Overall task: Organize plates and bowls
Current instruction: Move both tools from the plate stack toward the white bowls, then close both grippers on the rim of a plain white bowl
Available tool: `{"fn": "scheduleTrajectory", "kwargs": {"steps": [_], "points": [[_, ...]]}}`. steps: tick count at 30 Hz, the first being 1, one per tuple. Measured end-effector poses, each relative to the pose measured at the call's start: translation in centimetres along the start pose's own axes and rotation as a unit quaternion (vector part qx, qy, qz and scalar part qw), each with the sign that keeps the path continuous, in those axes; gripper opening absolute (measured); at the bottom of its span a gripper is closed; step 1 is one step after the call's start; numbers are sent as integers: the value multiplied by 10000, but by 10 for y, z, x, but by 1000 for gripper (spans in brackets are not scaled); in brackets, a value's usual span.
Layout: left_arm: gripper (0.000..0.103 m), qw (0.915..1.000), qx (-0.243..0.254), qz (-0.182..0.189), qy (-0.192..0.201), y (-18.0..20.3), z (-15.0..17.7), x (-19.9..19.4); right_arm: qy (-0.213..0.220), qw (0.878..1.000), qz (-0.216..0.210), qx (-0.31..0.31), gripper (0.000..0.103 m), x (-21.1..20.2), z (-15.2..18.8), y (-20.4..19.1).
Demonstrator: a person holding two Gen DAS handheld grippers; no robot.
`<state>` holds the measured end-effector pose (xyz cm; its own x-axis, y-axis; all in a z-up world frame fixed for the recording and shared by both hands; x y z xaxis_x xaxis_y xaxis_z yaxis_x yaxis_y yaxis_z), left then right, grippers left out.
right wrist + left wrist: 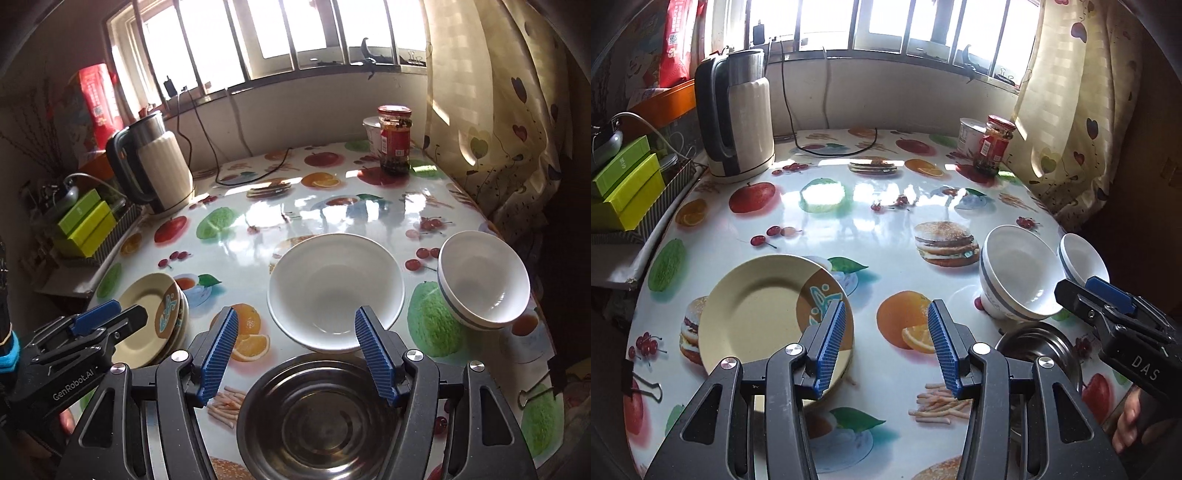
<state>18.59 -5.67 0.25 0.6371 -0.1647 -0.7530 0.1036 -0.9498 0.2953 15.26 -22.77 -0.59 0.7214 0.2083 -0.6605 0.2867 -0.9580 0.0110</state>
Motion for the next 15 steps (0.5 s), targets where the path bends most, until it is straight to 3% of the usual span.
{"fn": "scheduleTrajectory", "kwargs": {"steps": [7,10,13,15], "points": [[48,9970,-83,595,-488,36,-5,27,-92,9985,468,255,66,1,9,43],[48,9978,28,434,-504,47,-5,37,-170,9980,506,343,66,7,14,56],[48,9959,-4,621,-659,56,-4,44,-193,9980,476,372,66,14,15,62],[48,9965,82,514,-659,60,-4,49,-227,9979,466,378,66,20,16,65]]}}
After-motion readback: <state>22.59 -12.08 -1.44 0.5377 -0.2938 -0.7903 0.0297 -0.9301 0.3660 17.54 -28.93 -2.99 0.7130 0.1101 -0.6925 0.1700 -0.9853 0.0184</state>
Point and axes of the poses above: each gripper's, at about its wrist camera, not at the fingertips, and x roughly the way its jaws point, y to its right, z to its underside, the point moved 5 cm from there along x, roughly the way its jaws point, and after that the axes turned 15 degrees about -x, right-handed, at the moved point
